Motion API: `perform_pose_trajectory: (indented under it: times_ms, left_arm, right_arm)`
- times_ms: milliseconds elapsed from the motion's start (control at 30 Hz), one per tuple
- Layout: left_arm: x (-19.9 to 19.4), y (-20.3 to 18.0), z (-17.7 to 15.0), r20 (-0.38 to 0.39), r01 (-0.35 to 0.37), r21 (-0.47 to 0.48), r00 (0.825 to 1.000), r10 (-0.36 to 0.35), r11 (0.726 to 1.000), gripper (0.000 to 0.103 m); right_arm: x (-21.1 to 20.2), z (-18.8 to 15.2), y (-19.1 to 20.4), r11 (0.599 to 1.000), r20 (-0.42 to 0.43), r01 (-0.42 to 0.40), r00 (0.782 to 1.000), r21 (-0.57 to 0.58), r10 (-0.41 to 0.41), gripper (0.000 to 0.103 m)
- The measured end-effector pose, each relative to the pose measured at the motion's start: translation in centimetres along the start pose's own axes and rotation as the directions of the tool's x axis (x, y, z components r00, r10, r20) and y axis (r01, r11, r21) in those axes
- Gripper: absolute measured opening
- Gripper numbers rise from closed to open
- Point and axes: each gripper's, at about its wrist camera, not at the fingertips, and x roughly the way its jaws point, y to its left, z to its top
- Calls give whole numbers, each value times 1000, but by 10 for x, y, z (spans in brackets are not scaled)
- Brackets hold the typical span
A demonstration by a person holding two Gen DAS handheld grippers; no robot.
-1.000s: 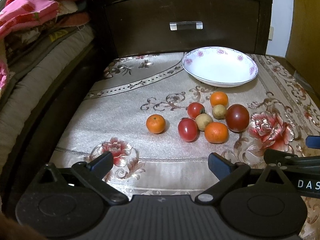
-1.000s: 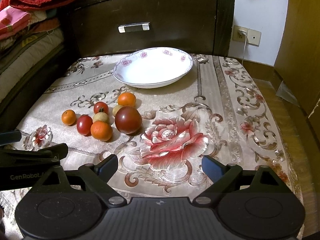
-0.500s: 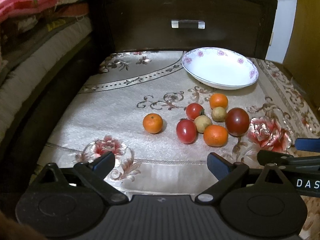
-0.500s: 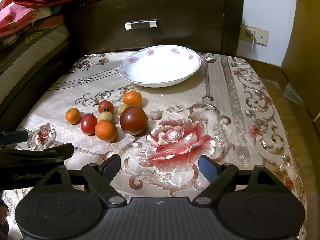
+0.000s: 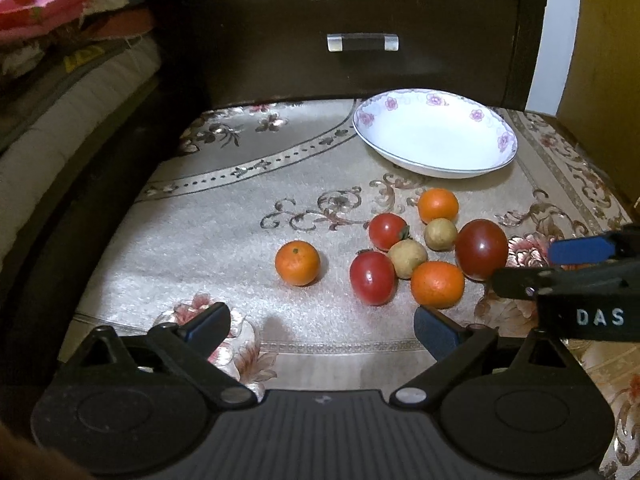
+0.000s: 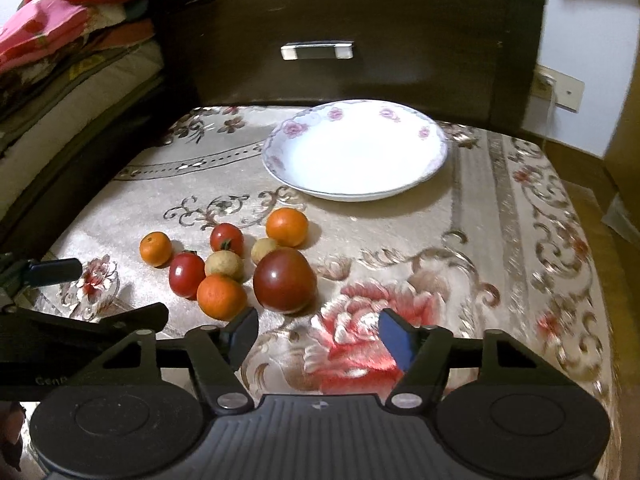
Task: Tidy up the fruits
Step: 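Close the right gripper on the large dark red tomato while the left gripper approaches a tangerine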
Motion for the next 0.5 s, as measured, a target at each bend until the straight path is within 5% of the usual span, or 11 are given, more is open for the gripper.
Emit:
perform_pose_trajectory:
  times_ms: [500]
  left_arm:
    - [19, -10, 0, -26, 67, 51, 998, -65, 996, 103]
  right_arm:
    - [40, 23, 2, 994, -61, -96, 994, -60, 93, 48]
